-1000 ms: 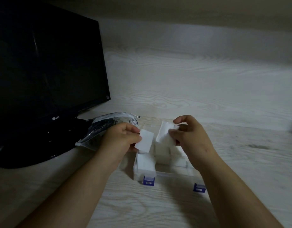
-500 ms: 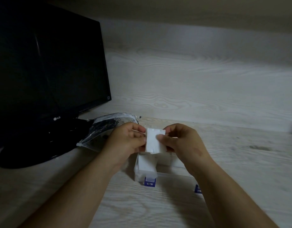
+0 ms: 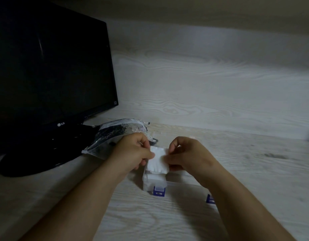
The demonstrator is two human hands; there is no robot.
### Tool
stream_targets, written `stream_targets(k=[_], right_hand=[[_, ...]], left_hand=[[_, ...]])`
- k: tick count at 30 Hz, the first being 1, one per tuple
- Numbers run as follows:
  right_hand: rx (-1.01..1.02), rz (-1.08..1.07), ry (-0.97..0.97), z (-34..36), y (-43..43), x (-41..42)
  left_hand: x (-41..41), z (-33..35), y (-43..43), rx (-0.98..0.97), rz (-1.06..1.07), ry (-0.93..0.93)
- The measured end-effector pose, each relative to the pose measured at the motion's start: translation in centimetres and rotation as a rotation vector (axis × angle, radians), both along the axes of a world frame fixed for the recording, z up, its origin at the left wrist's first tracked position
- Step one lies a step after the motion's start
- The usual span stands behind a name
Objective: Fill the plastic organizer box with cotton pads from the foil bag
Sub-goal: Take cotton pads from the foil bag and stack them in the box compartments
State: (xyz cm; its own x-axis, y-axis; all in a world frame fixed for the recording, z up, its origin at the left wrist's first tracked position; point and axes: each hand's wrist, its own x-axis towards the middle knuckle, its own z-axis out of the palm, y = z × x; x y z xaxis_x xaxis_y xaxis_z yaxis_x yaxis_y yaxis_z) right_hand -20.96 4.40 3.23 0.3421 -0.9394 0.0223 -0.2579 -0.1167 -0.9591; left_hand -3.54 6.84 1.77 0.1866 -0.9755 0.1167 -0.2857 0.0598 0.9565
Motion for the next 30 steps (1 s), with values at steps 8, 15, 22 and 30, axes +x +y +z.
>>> stream_targets(k=[8,15,22,30], right_hand=[[0.011,0.043,0.238,-0.4,0.6,0.3],[-0.037,0.034,0.351,-0.4,0.8,0.7],[-0.221,-0.051,0.639,-0.6,0.7,0.9],[-0.242,0.079,0.691,-0.4,1.0,0.7]], left_hand=[[0.1,-0.3,0.1,-0.002,-0.106,-0.337],[0.3,-0.7,0.2,0.015,-0.128,-0.471],[0.5,-0.4,0.6,0.048,-0.146,-0.581],[0.4,-0.7,0.4,0.088,-0.162,-0.553]])
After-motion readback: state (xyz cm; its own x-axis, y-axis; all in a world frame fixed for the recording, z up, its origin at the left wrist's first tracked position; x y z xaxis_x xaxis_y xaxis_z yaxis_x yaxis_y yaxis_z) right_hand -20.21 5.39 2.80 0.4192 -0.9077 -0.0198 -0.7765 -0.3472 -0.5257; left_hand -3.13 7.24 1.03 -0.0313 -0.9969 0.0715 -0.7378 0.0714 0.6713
